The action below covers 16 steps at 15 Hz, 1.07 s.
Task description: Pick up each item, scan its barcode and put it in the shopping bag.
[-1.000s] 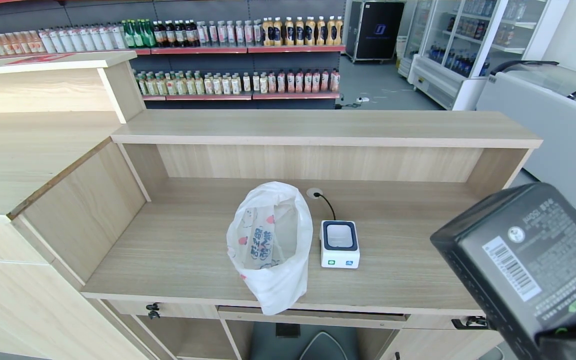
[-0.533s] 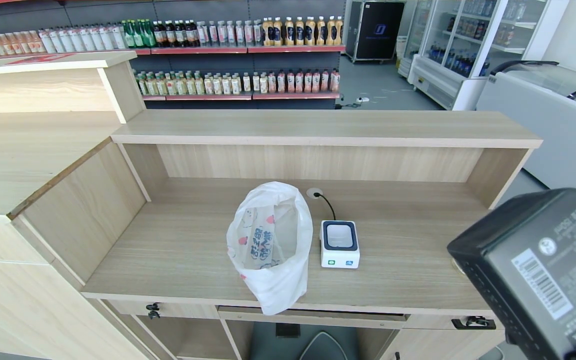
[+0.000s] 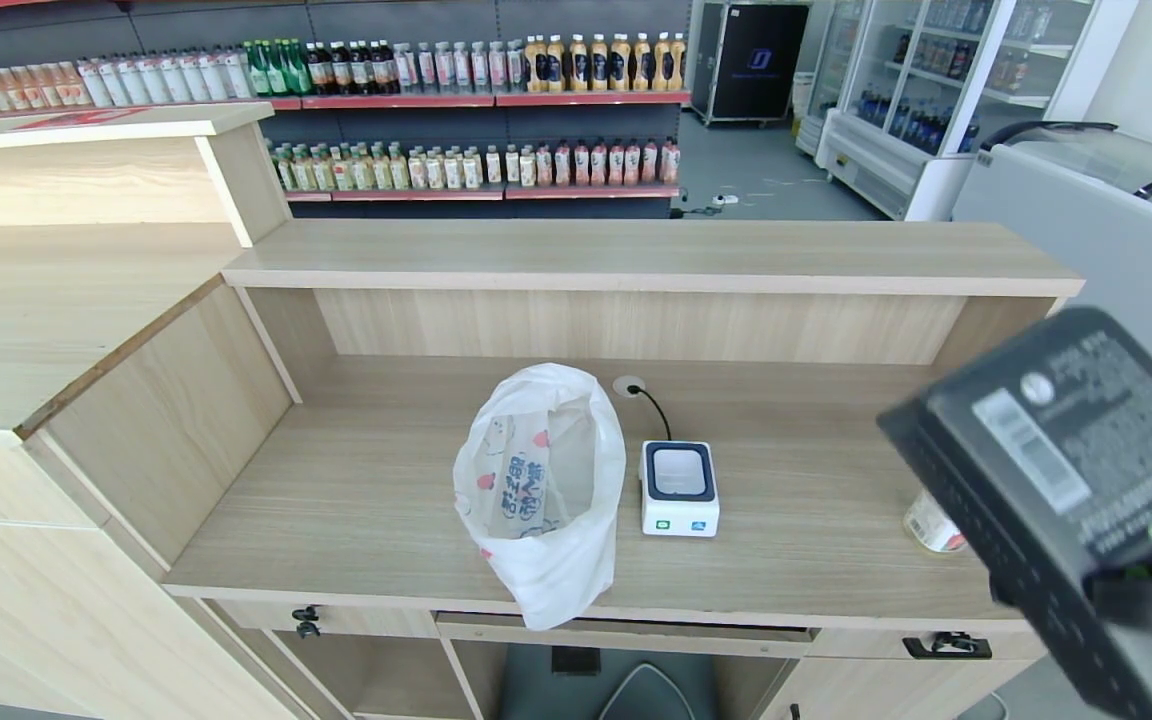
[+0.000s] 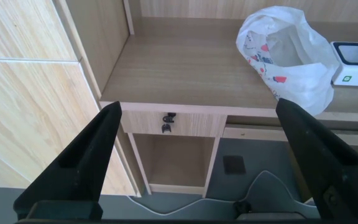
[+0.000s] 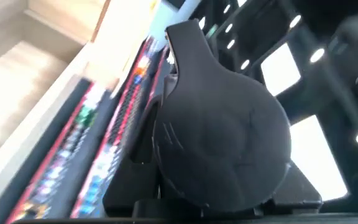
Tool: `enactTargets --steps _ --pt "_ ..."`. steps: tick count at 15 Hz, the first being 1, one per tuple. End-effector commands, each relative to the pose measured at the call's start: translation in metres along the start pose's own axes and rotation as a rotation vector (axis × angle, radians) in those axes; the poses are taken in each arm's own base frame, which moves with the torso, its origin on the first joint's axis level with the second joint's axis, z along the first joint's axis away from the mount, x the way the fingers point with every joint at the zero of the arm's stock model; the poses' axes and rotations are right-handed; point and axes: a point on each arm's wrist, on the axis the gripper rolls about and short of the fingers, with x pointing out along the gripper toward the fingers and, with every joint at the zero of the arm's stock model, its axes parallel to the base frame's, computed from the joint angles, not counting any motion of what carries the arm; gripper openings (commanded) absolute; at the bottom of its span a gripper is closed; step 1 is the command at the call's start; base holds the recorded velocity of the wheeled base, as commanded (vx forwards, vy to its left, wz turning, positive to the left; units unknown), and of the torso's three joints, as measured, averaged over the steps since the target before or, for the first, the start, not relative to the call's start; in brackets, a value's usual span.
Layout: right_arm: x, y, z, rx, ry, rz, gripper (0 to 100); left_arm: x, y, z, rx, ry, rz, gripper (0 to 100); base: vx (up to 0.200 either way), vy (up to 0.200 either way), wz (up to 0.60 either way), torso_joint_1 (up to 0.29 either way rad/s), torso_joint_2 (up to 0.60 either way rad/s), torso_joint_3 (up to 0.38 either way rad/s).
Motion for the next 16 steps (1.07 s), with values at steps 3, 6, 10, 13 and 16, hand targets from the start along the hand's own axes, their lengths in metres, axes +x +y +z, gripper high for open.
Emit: enactTargets --steps 3,6,10,13,16 --pt "-0.042 0.012 -0.056 0.706 0.958 0.265 0 0.0 0.0 0.0 0.0 -0.001 0.0 100 0.0 0.0 0.0 0.0 0.0 0.0" --pt "-0.067 0.025 -0.053 0.985 1.286 0.167 0 0.0 0.0 0.0 0.0 -0.001 0.0 100 0.0 0.0 0.0 0.0 0.0 0.0" --pt "-0.084 0.04 -0.044 1.122 1.451 0.13 0 0.0 0.0 0.0 0.0 -0.001 0.0 100 0.0 0.0 0.0 0.0 0.0 0.0" --pt "-0.074 0.039 -0.046 1.287 1.407 0.025 0 0.0 0.0 0.0 0.0 -0.001 0.0 100 0.0 0.0 0.0 0.0 0.0 0.0" --pt "-0.063 0.048 -0.057 1.435 1.464 -0.062 0 0.0 0.0 0.0 0.0 -0.001 0.0 100 0.0 0.0 0.6 0.001 0.0 0.004"
